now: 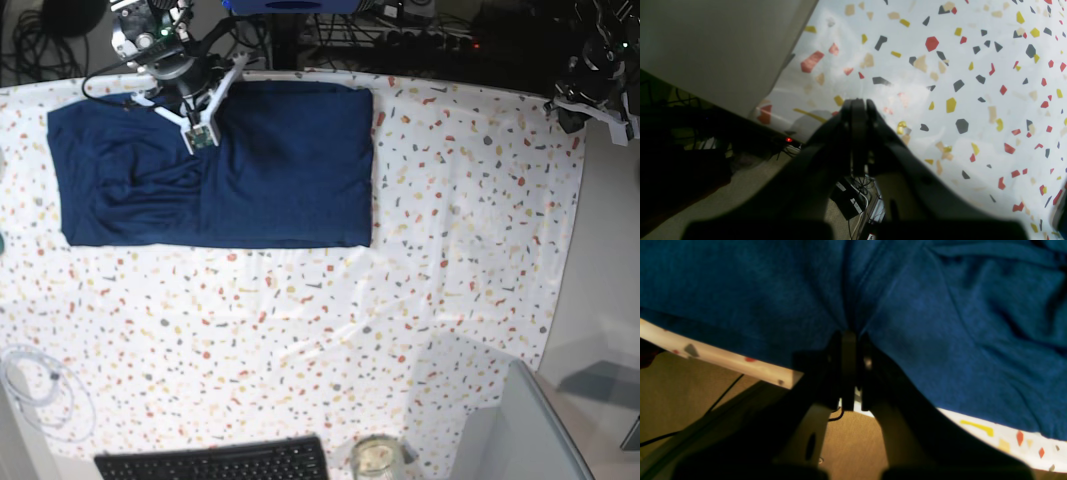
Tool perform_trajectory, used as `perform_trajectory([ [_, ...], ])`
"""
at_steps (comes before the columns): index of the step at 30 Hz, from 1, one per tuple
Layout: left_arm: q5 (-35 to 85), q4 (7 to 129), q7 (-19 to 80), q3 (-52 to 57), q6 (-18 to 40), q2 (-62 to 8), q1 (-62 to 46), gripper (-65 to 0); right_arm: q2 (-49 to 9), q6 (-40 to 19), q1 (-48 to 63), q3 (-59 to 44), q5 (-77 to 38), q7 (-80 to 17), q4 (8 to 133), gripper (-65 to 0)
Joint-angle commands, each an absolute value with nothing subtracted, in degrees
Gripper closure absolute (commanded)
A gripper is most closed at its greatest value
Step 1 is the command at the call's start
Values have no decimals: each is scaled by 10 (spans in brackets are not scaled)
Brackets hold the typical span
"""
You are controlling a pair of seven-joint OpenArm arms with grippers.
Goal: Layout the t-shirt on the table in an organized manner, then fold the t-shirt properly
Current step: 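Press the right gripper into the shirt's middle and drag it toward the collar, then move both grippers to opposite side edges of the folded shirt and grasp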
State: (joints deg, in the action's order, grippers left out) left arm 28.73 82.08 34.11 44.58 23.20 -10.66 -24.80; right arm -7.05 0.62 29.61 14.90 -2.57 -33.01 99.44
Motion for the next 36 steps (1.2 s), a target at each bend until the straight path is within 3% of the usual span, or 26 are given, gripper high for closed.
perform_trajectory([
  [1,291,829,332,450,237,-116,-250,0,-72,7,298,143,-23,-324,1008,-14],
  [8,291,829,332,450,237,-116,-249,0,-71,7,296,143,-24,-325,1011,-41],
  [10,291,829,332,450,237,-116,-249,0,-71,7,298,140,-24,-331,1018,-126],
  [13,291,829,332,450,237,-116,-249,0,-71,8,304,123,-25,-364,1055,-326],
  [16,291,829,332,435,237,-115,-249,0,-69,8,315,57,-65,-325,1100,-470],
  [20,291,836,325,374,237,-116,-249,0,-91,-17,255,-106,-216,-288,1095,-480],
  [26,291,835,228,249,235,-116,-255,0,-132,-213,76,-348,-413,-465,886,-482],
  [30,291,835,222,205,235,-116,-249,0,-174,-314,-8,-422,-389,-525,712,-482],
  [36,285,829,221,148,234,-115,-225,0,-211,-381,-38,-422,-316,-487,572,-483],
])
